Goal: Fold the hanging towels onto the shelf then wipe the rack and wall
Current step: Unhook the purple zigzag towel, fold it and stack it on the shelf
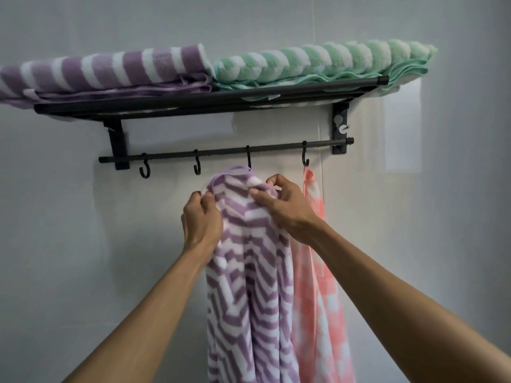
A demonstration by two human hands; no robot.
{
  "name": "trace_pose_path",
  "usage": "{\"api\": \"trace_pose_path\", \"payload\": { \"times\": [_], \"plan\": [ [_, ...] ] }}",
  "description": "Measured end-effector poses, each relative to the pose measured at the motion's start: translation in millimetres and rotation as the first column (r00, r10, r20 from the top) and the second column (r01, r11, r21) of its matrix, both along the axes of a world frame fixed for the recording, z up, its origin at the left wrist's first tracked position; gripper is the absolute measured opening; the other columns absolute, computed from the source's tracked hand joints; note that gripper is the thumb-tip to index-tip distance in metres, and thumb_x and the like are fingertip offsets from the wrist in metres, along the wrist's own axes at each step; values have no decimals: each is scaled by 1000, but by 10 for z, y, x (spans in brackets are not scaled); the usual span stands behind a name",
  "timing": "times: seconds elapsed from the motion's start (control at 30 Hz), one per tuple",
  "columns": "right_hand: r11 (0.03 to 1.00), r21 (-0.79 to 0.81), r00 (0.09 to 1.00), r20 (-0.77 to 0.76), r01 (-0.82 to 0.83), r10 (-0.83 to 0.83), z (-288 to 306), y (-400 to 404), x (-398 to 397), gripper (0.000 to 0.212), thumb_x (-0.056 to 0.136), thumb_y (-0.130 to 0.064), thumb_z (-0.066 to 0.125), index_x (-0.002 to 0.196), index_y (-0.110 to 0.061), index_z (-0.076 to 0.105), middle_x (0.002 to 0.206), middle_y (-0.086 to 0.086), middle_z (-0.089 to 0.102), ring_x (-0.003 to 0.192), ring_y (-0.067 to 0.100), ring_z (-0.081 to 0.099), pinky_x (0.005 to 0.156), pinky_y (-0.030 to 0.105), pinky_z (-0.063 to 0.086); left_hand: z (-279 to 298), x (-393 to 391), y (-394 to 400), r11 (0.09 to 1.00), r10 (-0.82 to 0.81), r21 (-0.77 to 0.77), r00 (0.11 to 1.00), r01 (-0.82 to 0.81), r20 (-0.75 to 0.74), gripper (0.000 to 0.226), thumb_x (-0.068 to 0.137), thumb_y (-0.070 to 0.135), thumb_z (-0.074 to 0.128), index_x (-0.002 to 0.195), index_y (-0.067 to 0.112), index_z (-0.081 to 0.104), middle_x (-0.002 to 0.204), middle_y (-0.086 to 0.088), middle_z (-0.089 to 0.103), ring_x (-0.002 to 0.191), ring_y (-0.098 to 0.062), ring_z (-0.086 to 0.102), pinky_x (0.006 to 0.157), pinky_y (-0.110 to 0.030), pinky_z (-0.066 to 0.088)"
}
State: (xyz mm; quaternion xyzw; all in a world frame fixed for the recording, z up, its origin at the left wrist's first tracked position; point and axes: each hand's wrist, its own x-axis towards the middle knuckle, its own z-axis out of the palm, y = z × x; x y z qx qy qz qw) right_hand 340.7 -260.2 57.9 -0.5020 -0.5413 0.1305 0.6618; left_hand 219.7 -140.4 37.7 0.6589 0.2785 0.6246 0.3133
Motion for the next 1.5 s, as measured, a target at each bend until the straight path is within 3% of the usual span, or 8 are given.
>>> {"api": "trace_pose_path", "payload": {
  "times": [0.27,0.53,0.63,0.77,0.93,1.13,1.37,1.5],
  "plan": [
    [776,-629,951,266,49,156,-584,-346,-221,35,76,-36,87,102,-15,77,104,-1,78,96,20,74,89,34,60,157,-896,43,988,150,12,983,-152,104,31,102,22,37,74,15,47,75,-1,50,65,-15,45,58,-31,34],
    [688,-674,924,381,270,11,-1048,-780,-632,68,62,-71,82,96,-12,78,99,0,78,93,21,74,89,40,60,-33,-2250,139,919,343,-220,939,-327,35,27,95,18,38,89,1,58,100,-23,64,86,-37,57,72,-44,44],
    [817,-524,951,293,243,-94,-987,-885,-1029,74,59,-69,84,101,-10,77,100,6,78,91,23,75,88,43,61,-309,-2621,92,928,236,-268,964,-261,-121,17,88,20,46,77,9,51,80,-9,54,78,-27,49,68,-38,39],
    [915,-375,959,279,151,-43,-712,-956,-1873,29,86,-29,78,106,-7,75,107,14,75,99,27,72,91,42,59,-642,-2880,-295,949,-205,-287,947,130,-249,40,79,35,63,117,25,58,119,-3,60,109,-26,57,95,-40,47],
    [890,-424,891,451,168,47,-560,-965,-2572,16,86,-24,78,98,-14,76,100,7,76,94,22,71,90,41,58,-777,-2948,-928,830,-550,-283,627,480,-551,39,85,37,73,120,21,66,117,-5,68,109,-25,63,96,-46,53],
    [743,-663,950,284,96,131,-676,-1354,-2604,29,80,-30,84,101,-13,76,104,7,77,95,24,74,90,40,61,-755,-3218,-1023,922,-379,-120,799,367,-468,26,96,21,64,79,1,64,67,-4,54,63,-11,47,59,-26,38],
    [641,-764,987,150,75,64,-956,-2098,-2094,64,61,-41,94,108,-2,75,111,15,76,107,36,71,102,54,52,-621,-3457,-712,985,-23,-175,986,-6,-165,40,89,34,65,61,13,47,59,1,43,60,-20,38,60,-33,33],
    [699,-711,997,61,76,-46,-881,-2537,-1810,40,78,-31,84,109,-6,75,108,13,77,103,34,73,96,49,57,-621,-3498,-803,953,136,-248,978,-173,-158,46,89,37,62,58,13,38,58,-2,37,60,-21,34,61,-34,30]
  ]
}}
